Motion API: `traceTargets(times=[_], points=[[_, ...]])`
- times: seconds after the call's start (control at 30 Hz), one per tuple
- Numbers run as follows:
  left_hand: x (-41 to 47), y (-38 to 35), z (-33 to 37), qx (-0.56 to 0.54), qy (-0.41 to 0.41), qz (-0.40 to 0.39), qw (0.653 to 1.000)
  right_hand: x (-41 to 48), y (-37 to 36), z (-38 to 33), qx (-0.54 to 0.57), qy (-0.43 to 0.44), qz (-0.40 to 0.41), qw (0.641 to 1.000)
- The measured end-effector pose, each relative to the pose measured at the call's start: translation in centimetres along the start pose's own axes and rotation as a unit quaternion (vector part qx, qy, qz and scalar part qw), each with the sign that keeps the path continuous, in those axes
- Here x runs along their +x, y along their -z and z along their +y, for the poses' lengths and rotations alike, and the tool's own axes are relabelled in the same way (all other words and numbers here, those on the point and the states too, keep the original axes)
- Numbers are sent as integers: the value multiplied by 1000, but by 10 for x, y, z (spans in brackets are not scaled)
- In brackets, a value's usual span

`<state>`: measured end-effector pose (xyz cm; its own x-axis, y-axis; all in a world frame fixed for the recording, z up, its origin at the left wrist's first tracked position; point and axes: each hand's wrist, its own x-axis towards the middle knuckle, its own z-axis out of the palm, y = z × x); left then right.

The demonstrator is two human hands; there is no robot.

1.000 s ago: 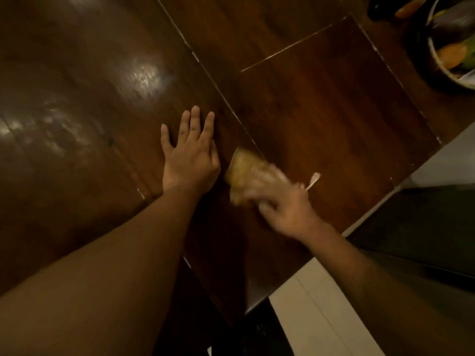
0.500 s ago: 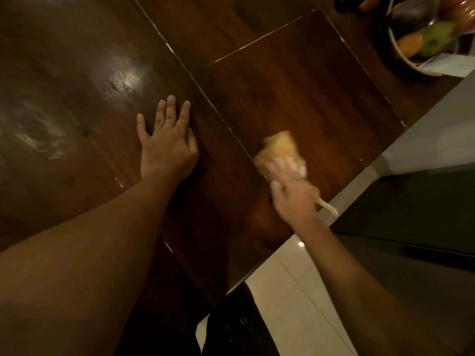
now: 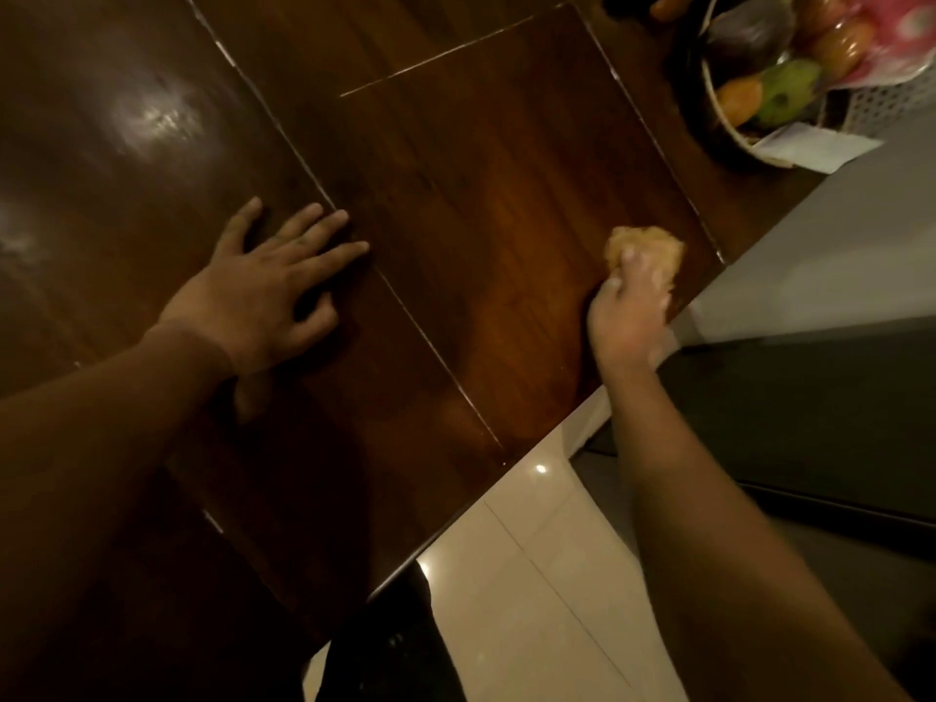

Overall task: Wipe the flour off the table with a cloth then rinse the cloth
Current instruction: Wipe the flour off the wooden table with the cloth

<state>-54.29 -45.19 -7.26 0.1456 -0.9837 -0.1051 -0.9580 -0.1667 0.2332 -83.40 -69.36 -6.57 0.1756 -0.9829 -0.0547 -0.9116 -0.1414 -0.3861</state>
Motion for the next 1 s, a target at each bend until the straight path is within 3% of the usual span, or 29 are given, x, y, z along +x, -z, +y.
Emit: traceTargets(times=[0.07, 0.13, 0.17, 0.23, 0.33, 0.4, 0.47, 0.53, 0.6, 0.67, 0.77, 0.83, 0.9, 1.0], points=[[1, 2, 1, -13, 7, -3, 1000, -43, -5, -7, 15, 176, -64, 982], [1, 4, 0, -27, 18, -6, 999, -68, 1, 11, -8, 344, -157, 926], [1, 5, 0, -31, 19, -7, 999, -64, 8, 26, -18, 381, -190, 905], [2, 6, -1, -38, 12, -8, 999, -42, 25, 50, -19, 343, -192, 919], [1, 8, -1, -46, 11, -8, 999, 21, 34, 69, -22, 115, -48, 992], [1, 8, -1, -50, 10, -13, 999, 74, 31, 63, -25, -5, 10, 1000], [2, 9, -1, -52, 12, -14, 998, 108, 24, 44, -17, -60, 32, 998], [2, 9, -1, -51, 16, -17, 998, 113, 12, 21, -17, -30, 21, 999], [2, 9, -1, -54, 19, -19, 998, 89, -1, -2, -27, 112, -33, 993], [2, 8, 0, -59, 24, -21, 998, 53, -10, -12, -20, 269, -107, 957], [3, 9, 0, -67, 28, -8, 997, 33, -2, 16, -56, 383, -201, 900], [5, 9, 1, -70, 23, 2, 997, 60, 13, 46, -94, 338, -167, 922], [4, 8, 1, -71, 20, 6, 997, 102, 25, 63, -73, 187, -103, 974], [4, 6, -1, -67, 24, 4, 997, 155, 20, 45, -63, 46, -45, 996]])
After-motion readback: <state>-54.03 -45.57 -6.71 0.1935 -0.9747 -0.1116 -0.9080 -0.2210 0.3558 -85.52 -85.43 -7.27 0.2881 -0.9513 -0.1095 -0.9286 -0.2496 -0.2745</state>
